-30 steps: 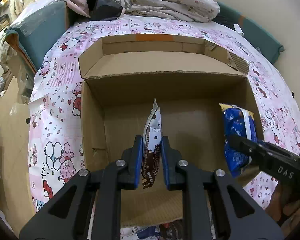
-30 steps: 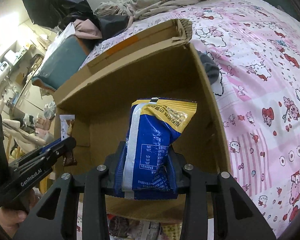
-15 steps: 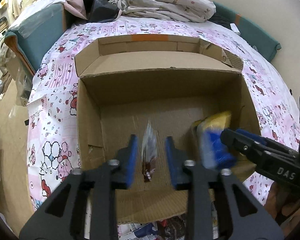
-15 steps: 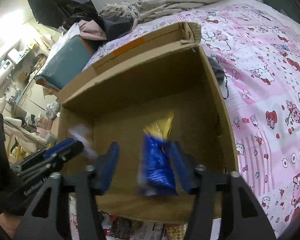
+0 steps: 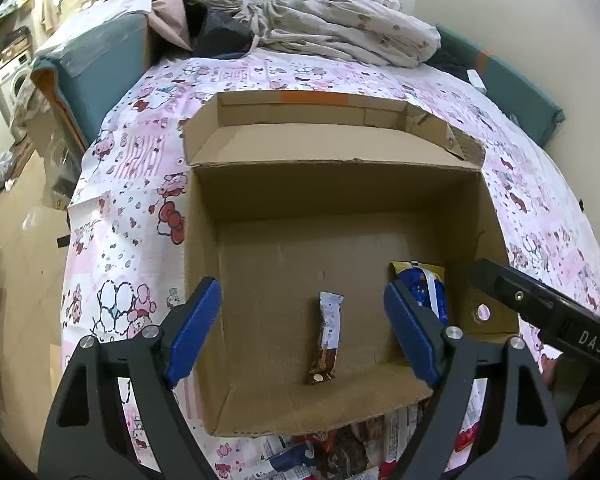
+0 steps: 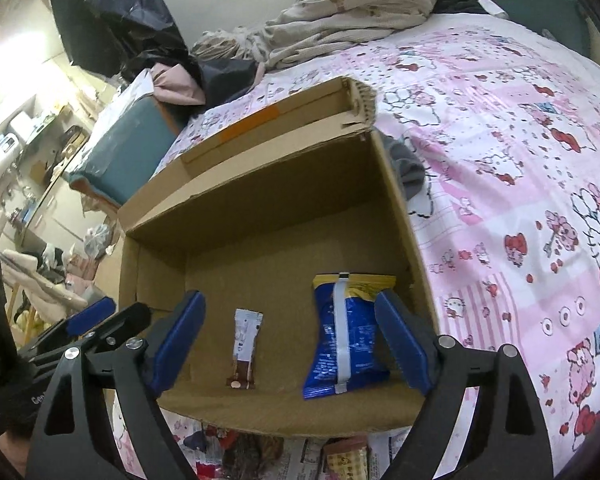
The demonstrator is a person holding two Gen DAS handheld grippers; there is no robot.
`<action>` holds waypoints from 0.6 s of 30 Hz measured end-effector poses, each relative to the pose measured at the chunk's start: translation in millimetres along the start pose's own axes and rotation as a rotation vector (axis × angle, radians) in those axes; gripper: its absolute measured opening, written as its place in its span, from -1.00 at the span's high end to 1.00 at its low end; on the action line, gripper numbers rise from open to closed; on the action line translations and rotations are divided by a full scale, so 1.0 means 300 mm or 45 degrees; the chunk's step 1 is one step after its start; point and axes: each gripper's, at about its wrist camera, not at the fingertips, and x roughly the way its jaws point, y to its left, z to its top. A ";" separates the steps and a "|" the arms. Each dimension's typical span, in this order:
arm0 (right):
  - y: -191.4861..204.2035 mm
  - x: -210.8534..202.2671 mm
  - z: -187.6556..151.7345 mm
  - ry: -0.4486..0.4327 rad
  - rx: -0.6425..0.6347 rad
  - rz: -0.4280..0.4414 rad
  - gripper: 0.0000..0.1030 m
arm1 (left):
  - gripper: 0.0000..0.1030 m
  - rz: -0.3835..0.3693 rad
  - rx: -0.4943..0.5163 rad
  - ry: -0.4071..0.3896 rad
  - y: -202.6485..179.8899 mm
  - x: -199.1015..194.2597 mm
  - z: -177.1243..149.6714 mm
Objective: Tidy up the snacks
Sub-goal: 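Carry both snacks into the box and open both tools to release them, then grasp a blue-and-white bar with the left tool from the pile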
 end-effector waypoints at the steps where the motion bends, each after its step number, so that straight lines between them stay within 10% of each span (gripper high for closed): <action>1: -0.004 -0.009 -0.001 -0.010 0.008 -0.023 -0.73 | -0.58 0.000 -0.011 -0.002 0.006 -0.006 0.000; 18: 0.019 -0.194 -0.086 -0.106 -0.031 -0.117 -0.74 | -0.58 0.029 -0.092 -0.042 0.078 -0.118 -0.056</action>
